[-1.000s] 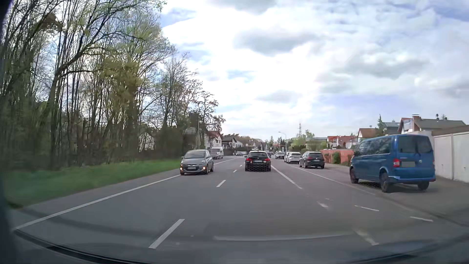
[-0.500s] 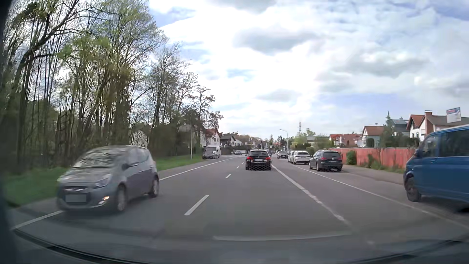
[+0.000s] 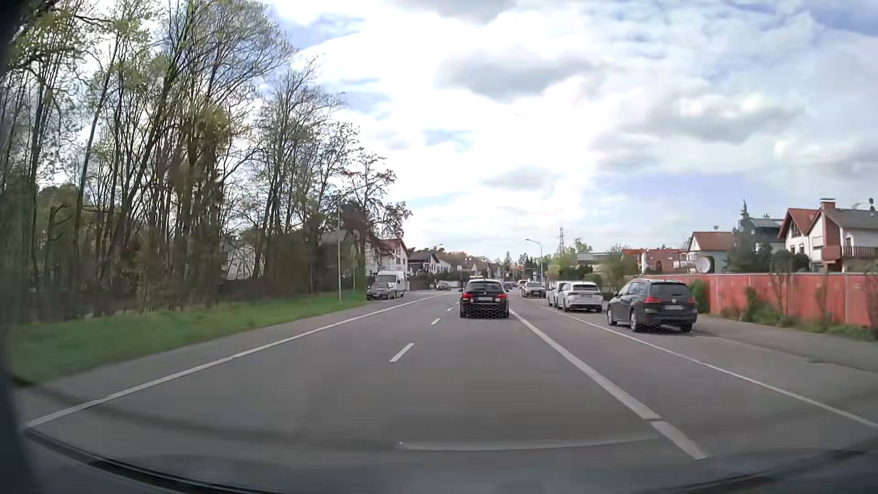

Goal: Follow the waypoints while adhering to traffic rules and regulations

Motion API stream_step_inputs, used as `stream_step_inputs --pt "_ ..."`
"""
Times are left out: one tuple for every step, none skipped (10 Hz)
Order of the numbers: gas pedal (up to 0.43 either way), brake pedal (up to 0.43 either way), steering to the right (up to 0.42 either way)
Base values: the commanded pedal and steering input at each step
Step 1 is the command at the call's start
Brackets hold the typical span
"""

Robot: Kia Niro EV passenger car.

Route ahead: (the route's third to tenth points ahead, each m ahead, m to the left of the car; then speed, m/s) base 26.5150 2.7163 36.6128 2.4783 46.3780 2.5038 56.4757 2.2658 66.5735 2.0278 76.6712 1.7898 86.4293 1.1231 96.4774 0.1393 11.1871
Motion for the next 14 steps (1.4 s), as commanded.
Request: stream_step_inputs --pt "0.0 0.0 0.0" --pt "0.0 0.0 0.0" --pt "0.0 0.0 0.0" --pt "0.0 0.0 0.0" --pt "0.0 0.0 0.0" --pt "0.0 0.0 0.0" --pt "0.0 0.0 0.0" --pt "0.0 0.0 0.0" --pt "0.0 0.0 0.0" --pt "0.0 0.0 -0.001" --pt "0.0 0.0 -0.001" --pt "0.0 0.0 -0.001" --pt "0.0 0.0 0.0" --pt "0.0 0.0 0.0"
